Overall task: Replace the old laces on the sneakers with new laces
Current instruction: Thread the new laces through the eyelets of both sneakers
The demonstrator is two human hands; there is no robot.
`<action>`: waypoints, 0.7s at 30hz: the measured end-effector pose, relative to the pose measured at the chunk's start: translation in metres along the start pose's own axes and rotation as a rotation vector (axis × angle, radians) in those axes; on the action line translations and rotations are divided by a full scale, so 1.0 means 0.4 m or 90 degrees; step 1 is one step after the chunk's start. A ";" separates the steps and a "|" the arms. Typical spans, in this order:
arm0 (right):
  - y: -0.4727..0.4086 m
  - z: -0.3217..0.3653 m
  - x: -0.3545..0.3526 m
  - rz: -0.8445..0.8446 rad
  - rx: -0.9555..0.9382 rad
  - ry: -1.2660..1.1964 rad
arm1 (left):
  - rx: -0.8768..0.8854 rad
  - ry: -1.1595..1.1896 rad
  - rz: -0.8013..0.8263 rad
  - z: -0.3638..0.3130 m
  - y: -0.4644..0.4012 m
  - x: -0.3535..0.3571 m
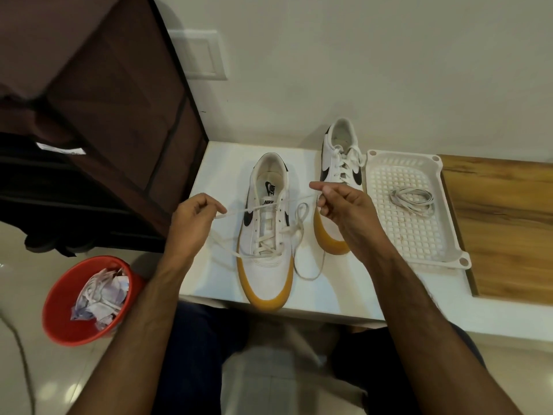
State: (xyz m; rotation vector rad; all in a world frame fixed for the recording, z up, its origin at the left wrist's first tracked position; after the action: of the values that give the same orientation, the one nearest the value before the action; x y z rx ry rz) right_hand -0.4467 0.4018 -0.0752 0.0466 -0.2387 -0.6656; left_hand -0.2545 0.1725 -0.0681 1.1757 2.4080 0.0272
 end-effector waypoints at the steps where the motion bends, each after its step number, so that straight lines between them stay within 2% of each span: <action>1: -0.001 -0.003 -0.001 -0.004 0.001 -0.030 | -0.014 -0.014 0.004 0.006 0.000 0.004; 5: -0.010 -0.006 0.032 0.051 -0.008 -0.224 | -0.049 -0.063 0.067 0.023 -0.005 0.027; 9: -0.017 0.015 0.058 0.106 -0.056 -0.370 | 0.024 -0.111 0.232 -0.026 0.015 0.091; 13: -0.013 0.036 0.044 0.111 -0.099 -0.468 | 0.073 -0.070 0.304 -0.061 0.030 0.131; 17: -0.019 0.013 0.050 0.107 -0.056 -0.434 | 0.050 -0.151 0.361 -0.023 0.029 0.147; 21: -0.018 -0.009 0.063 0.095 -0.022 -0.226 | 0.049 -0.187 0.402 -0.030 0.040 0.164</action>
State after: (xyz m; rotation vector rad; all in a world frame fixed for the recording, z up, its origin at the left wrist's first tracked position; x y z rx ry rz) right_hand -0.4312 0.3804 -0.0743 -0.1227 -0.5667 -0.5264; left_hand -0.2823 0.2342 -0.0796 1.7907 1.7256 -0.0371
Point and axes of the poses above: each hand's wrist, its own y-axis away from the middle knuckle, its own x-axis out of the palm, z = x × y, the point moved 9 cm from there along -y, towards the middle knuckle, and after that the axes turned 12 degrees about z, right-handed, at the moved point
